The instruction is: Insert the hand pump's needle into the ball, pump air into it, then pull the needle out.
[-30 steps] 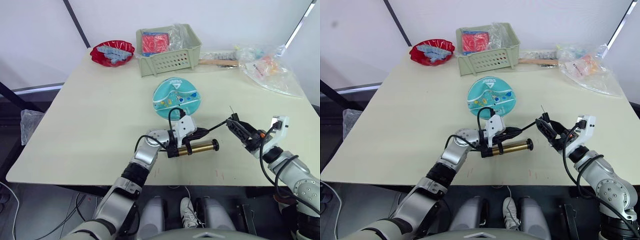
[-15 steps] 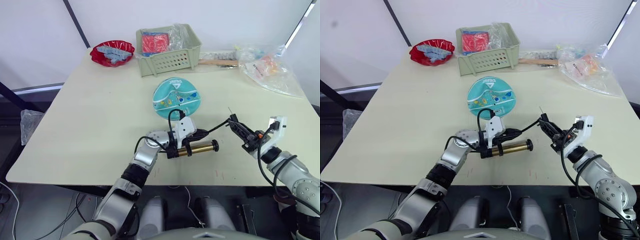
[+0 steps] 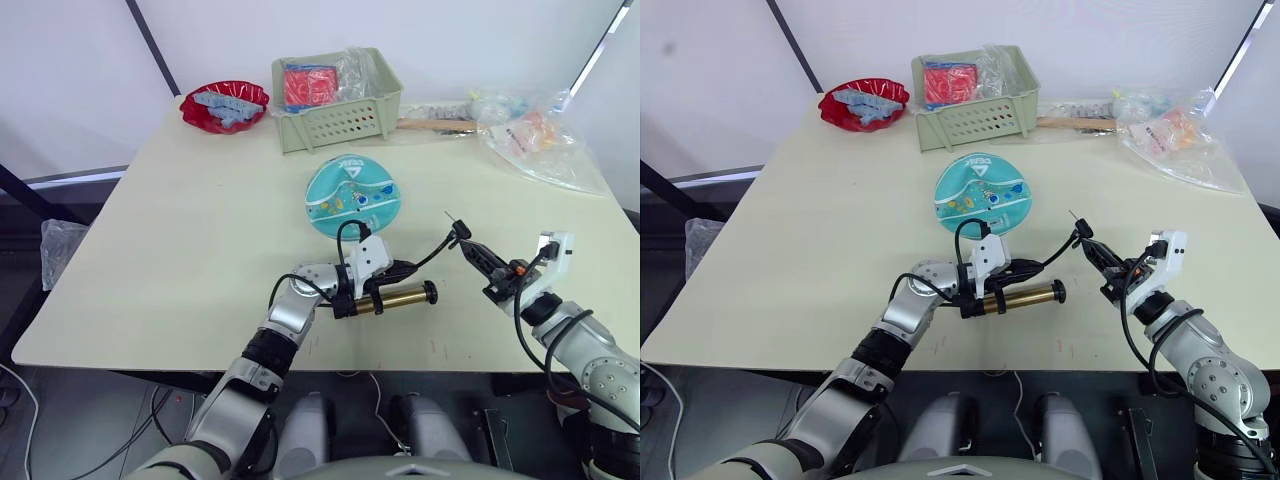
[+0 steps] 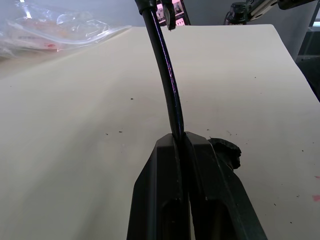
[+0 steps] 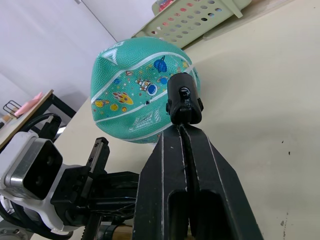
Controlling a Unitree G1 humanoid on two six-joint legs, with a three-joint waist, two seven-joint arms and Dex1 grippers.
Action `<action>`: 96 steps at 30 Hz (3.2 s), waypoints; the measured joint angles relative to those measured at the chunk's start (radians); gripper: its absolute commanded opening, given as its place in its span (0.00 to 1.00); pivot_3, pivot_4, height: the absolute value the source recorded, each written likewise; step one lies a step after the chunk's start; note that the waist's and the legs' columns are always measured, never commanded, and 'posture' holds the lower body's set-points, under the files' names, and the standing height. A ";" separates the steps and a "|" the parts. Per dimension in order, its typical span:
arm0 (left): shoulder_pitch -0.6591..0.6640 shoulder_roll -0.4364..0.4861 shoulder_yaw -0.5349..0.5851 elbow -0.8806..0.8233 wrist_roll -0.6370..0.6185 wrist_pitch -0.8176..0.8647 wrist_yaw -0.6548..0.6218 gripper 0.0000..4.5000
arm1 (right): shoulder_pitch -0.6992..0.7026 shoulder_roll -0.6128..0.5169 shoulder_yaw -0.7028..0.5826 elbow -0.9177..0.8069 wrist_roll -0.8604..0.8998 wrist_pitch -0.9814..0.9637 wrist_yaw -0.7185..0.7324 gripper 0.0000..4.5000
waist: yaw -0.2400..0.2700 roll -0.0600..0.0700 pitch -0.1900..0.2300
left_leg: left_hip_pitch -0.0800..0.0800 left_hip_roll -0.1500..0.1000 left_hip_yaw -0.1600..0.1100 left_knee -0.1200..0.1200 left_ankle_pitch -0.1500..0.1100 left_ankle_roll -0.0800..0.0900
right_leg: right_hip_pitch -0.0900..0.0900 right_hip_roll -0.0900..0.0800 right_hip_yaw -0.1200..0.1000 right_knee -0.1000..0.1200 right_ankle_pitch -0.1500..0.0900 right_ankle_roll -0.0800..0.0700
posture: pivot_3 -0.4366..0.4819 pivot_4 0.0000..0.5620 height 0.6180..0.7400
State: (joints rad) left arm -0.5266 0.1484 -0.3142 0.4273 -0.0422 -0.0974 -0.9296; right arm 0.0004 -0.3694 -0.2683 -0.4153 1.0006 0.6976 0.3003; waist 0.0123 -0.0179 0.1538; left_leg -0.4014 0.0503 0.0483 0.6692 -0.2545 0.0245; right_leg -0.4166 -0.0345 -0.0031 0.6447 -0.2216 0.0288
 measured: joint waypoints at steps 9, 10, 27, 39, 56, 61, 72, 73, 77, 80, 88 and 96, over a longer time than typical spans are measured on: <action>0.000 -0.001 0.000 0.000 0.000 0.000 0.000 0.00 | 0.000 -0.002 0.008 0.000 -0.015 -0.001 0.003 0.51 | 0.000 0.000 0.000 | 0.000 0.000 0.000 0.000 0.000 0.000 | 0.000 0.000 0.000 0.000 0.000 0.000 | 0.48 0.27 0.98; 0.000 -0.001 0.000 0.000 0.000 0.000 0.000 0.00 | 0.000 -0.002 0.008 0.000 -0.015 -0.001 0.003 0.51 | 0.000 0.000 0.000 | 0.000 0.000 0.000 0.000 0.000 0.000 | 0.000 0.000 0.000 0.000 0.000 0.000 | 0.48 0.27 0.98; 0.000 -0.001 0.000 0.000 0.000 0.000 -0.002 0.00 | -0.009 -0.001 0.009 0.000 -0.014 -0.001 0.013 0.51 | 0.000 0.000 0.000 | 0.000 0.000 0.000 0.000 0.000 0.000 | 0.000 0.000 0.000 0.000 0.000 0.000 | 0.48 0.27 0.98; 0.009 0.000 -0.002 0.000 0.000 -0.001 -0.004 0.00 | -0.009 0.002 0.015 0.000 -0.015 -0.001 0.018 0.51 | 0.000 0.000 0.000 | 0.000 0.000 0.000 0.000 0.000 0.000 | 0.000 0.000 0.000 0.000 -0.001 -0.001 | 0.48 0.27 0.98; 0.014 0.000 -0.006 0.000 0.002 -0.003 -0.005 0.00 | -0.009 0.006 0.016 0.000 -0.046 -0.004 0.022 0.08 | 0.000 0.000 0.000 | 0.000 0.000 0.000 0.000 0.000 0.000 | 0.000 0.000 0.000 -0.001 -0.001 0.000 | 0.48 0.27 0.98; 0.014 0.000 -0.005 0.000 0.000 -0.003 -0.009 0.00 | -0.009 0.007 0.016 0.000 -0.050 -0.004 0.024 0.08 | 0.000 0.000 0.000 | 0.000 0.000 0.000 0.000 0.000 0.000 | 0.000 0.000 0.000 -0.001 -0.001 0.000 | 0.48 0.27 0.98; 0.015 0.030 0.039 -0.008 -0.040 -0.002 -0.026 0.99 | -0.010 -0.059 0.042 0.000 -0.140 -0.050 0.122 0.08 | 0.000 0.000 0.000 | 0.000 0.000 0.000 0.000 0.000 0.000 | 0.000 0.000 0.000 -0.001 -0.001 0.000 | 0.48 0.27 0.98; 0.018 0.037 0.039 -0.017 -0.041 -0.003 -0.027 0.99 | -0.010 -0.065 0.051 0.000 -0.159 -0.062 0.132 0.08 | 0.000 0.000 0.000 | 0.000 0.000 0.000 0.000 0.000 0.000 | -0.001 0.000 0.000 -0.001 -0.001 0.000 | 0.48 0.27 0.98; 0.048 0.068 0.053 -0.093 -0.062 -0.002 -0.035 0.99 | -0.010 -0.108 0.091 -0.015 -0.259 -0.127 0.182 0.08 | -0.001 0.000 0.000 | 0.000 0.000 0.000 0.000 0.000 0.000 | -0.001 0.000 0.000 -0.001 -0.001 0.000 | 0.48 0.27 0.98; 0.076 0.112 0.079 -0.183 -0.083 0.020 -0.040 0.99 | -0.007 -0.149 0.117 -0.035 -0.361 -0.221 0.242 0.08 | -0.001 0.000 0.000 | 0.000 0.001 0.000 -0.001 0.000 0.000 | -0.001 0.000 0.000 -0.001 -0.001 0.000 | 0.48 0.27 0.98; 0.093 0.213 0.168 -0.324 -0.123 0.095 -0.005 0.99 | 0.008 -0.184 0.136 -0.043 -0.463 -0.338 0.332 0.08 | 0.000 0.000 0.001 | 0.000 0.001 0.000 0.000 0.000 0.000 | -0.001 0.000 0.000 -0.001 -0.002 -0.001 | 0.48 0.27 0.98; -0.089 0.274 0.313 -0.295 -0.141 0.222 0.132 0.99 | 0.022 -0.185 0.135 -0.044 -0.509 -0.476 0.418 0.08 | 0.000 -0.002 0.002 | 0.000 0.001 0.001 -0.001 0.000 0.000 | 0.000 0.001 0.000 -0.001 0.000 0.002 | 0.48 0.27 0.98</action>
State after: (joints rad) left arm -0.6158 0.4219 -0.0012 0.1327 -0.1829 0.1250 -0.7974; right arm 0.0224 -0.5545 -0.1329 -0.4588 0.4920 0.2213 0.7180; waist 0.0119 -0.0203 0.1560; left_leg -0.4012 0.0513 0.0490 0.6687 -0.2546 0.0245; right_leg -0.4170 -0.0337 -0.0034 0.6434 -0.2212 0.0313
